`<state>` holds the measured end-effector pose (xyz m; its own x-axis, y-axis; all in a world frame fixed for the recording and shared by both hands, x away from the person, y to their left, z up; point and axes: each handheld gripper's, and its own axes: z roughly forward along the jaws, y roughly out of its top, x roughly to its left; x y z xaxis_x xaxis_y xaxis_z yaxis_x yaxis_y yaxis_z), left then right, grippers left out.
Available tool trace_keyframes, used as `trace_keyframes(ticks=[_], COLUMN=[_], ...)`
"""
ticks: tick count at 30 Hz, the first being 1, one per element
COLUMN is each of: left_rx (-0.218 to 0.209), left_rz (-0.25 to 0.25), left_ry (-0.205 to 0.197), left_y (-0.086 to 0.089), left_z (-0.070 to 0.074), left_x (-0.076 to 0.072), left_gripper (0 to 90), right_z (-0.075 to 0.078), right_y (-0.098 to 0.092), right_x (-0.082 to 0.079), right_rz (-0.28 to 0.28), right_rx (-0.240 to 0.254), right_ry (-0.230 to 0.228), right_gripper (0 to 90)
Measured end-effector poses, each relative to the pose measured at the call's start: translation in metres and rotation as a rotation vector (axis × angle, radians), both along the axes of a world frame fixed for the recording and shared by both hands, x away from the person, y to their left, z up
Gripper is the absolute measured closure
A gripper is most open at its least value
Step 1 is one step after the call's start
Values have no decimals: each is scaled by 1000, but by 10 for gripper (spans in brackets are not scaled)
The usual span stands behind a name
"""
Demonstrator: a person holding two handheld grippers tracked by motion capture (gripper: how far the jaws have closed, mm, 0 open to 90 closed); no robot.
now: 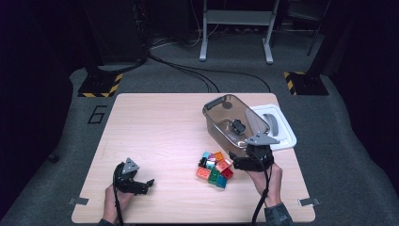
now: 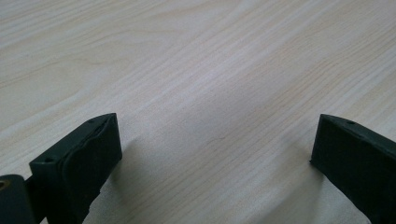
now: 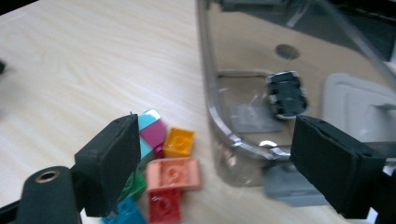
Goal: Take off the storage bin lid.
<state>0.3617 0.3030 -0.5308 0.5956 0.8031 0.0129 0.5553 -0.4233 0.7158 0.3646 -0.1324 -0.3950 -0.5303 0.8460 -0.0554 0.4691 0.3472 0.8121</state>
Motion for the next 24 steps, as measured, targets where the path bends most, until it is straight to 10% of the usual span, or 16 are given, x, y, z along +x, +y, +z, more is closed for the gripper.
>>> trace_keyframes(ticks=[24], left_rx=[-1], left_rz=[1], left_ry=[-1], left_y=[0], left_z=[0], left_x=[0], left_gripper=[14], right_z=[-91], right_y=[33], right_x=[-28], right_rz=[111], right_rx=[-4], right_ry=[156], right_gripper=[146])
